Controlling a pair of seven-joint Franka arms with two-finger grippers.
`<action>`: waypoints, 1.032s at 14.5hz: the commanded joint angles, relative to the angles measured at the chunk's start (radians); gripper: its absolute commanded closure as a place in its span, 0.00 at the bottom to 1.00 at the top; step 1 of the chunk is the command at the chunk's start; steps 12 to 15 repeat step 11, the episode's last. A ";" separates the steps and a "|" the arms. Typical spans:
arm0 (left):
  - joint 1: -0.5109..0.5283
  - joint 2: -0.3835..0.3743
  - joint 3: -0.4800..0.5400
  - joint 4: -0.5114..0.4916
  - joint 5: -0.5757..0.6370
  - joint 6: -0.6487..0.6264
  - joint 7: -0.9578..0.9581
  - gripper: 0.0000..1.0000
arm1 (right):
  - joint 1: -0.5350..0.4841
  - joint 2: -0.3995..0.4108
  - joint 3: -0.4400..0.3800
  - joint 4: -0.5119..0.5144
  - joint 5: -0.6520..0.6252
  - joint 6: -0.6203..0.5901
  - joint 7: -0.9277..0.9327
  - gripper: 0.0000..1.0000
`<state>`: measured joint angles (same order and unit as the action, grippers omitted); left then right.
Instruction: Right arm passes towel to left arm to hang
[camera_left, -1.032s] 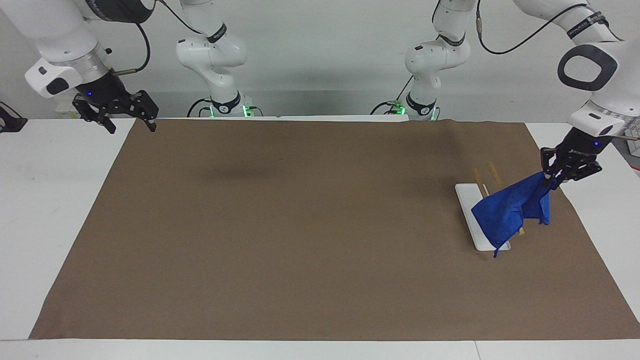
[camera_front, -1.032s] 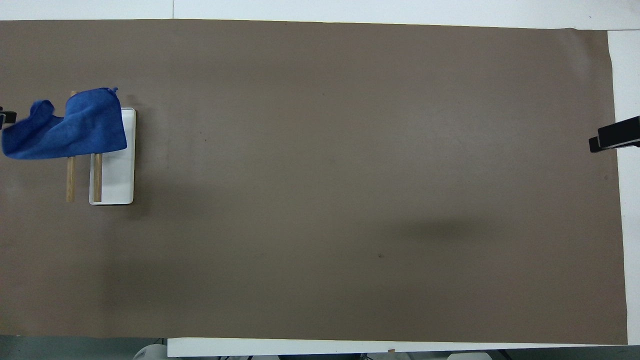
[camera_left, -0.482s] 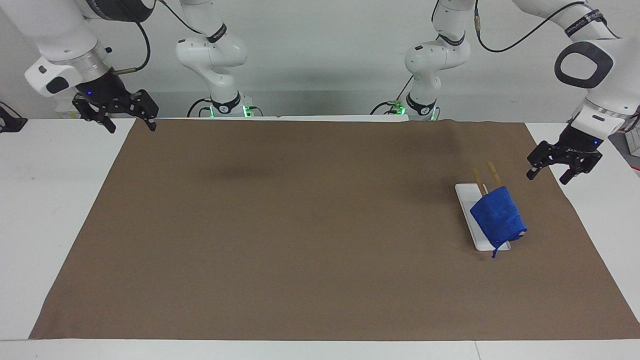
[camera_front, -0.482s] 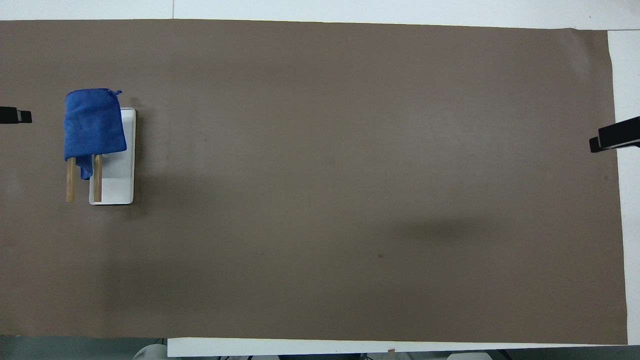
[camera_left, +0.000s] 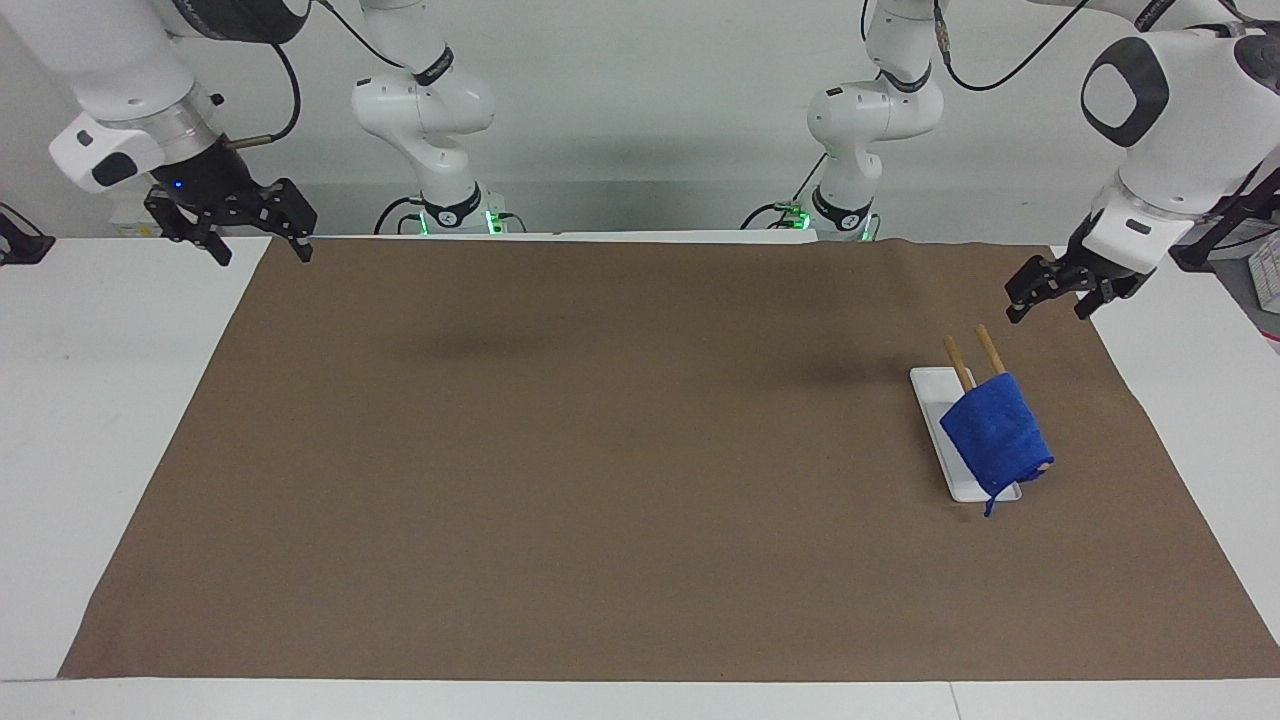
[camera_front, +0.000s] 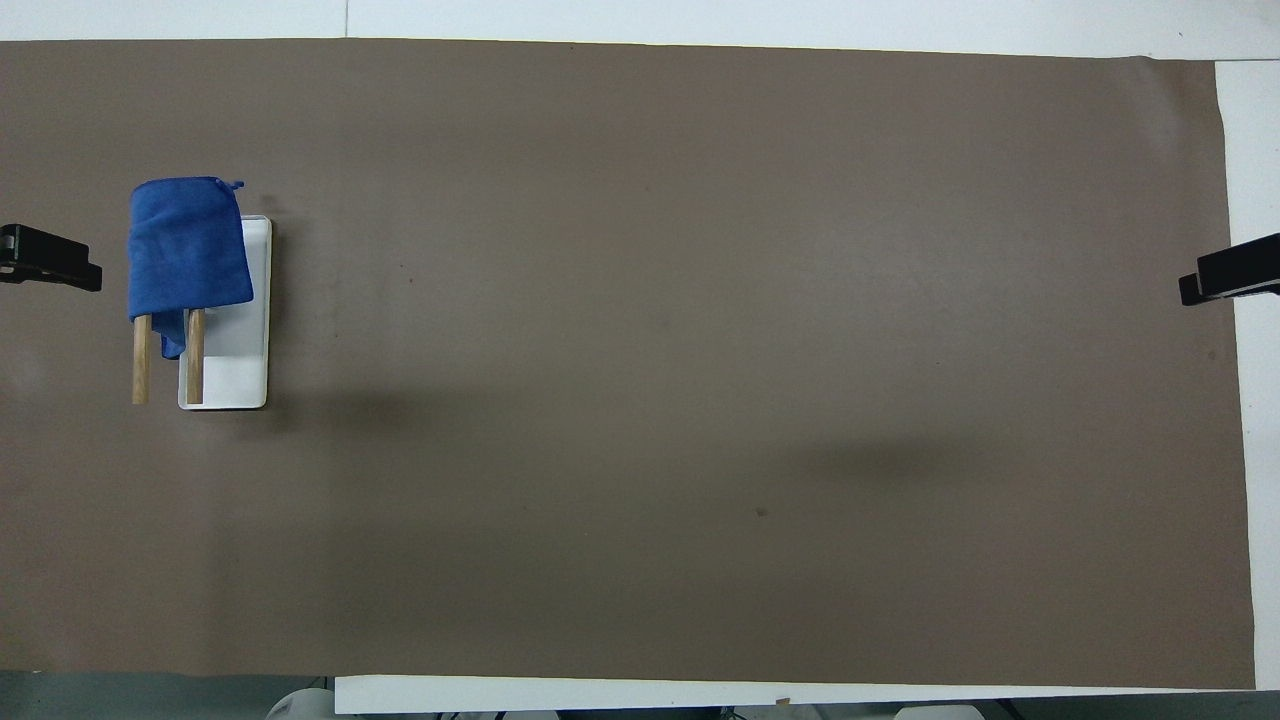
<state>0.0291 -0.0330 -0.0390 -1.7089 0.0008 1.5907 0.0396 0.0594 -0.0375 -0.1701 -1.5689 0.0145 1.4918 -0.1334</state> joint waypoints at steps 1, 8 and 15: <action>-0.031 -0.008 0.005 0.049 0.019 -0.125 -0.029 0.00 | -0.003 -0.019 0.001 -0.019 0.012 -0.007 0.017 0.00; -0.092 0.062 0.028 0.157 -0.034 -0.218 -0.041 0.00 | -0.003 -0.019 0.001 -0.019 0.012 -0.007 0.017 0.00; -0.090 0.062 0.028 0.157 -0.035 -0.218 -0.041 0.00 | -0.003 -0.019 0.001 -0.019 0.012 -0.007 0.017 0.00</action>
